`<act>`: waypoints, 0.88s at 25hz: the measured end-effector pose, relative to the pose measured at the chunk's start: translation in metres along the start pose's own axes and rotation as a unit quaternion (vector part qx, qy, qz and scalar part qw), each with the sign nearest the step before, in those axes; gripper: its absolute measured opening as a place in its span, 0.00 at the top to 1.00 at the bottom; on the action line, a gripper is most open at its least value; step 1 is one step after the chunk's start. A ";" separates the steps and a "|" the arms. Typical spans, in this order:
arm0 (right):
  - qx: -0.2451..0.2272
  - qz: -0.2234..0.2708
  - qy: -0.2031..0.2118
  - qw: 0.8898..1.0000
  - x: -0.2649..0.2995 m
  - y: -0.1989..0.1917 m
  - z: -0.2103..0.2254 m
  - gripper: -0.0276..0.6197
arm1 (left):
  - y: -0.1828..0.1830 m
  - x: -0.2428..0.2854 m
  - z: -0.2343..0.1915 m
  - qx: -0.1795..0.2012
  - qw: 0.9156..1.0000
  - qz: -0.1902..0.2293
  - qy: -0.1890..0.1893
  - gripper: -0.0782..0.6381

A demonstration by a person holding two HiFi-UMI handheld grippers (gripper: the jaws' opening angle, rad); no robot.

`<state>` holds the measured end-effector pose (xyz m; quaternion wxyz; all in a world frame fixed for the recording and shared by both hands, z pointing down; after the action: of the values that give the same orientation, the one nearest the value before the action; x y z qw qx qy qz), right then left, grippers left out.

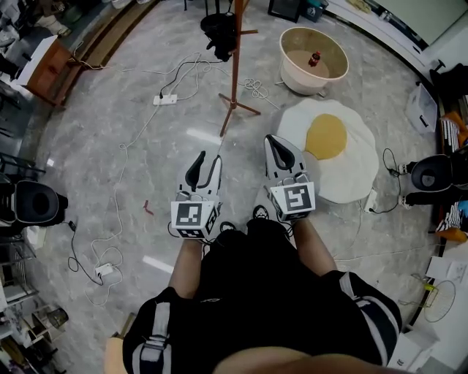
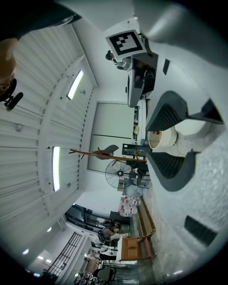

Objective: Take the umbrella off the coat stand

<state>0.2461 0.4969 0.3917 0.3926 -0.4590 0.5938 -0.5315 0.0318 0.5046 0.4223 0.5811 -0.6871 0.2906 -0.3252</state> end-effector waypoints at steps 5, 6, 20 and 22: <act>0.007 -0.014 -0.005 1.000 0.011 -0.006 -0.015 0.95 | -0.009 0.003 -0.025 -0.011 1.000 -0.011 -0.007 0.64; 0.006 -0.015 -0.006 1.000 0.013 -0.008 -0.014 0.95 | -0.009 0.005 -0.028 -0.012 1.000 -0.012 -0.009 0.63; -0.007 -0.006 -0.007 1.000 0.156 -0.001 0.047 0.95 | 0.019 0.134 -0.108 -0.018 1.000 -0.006 -0.006 0.59; -0.007 -0.003 0.000 1.000 0.175 0.001 0.055 0.95 | 0.024 0.154 -0.115 -0.018 1.000 -0.006 -0.007 0.59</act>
<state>0.2512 0.3140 0.3872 0.3882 -0.4637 0.5959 -0.5284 0.0359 0.3110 0.4288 0.5690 -0.7013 0.2880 -0.3186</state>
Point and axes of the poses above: the fingertips, and each gripper's own axes: x forward along the fingers, z to its right, y out of its top, the point moved 8 cm from there along -x, backward along the fingers, and after that the axes turned 7 degrees about -y, right-handed, at the moved point
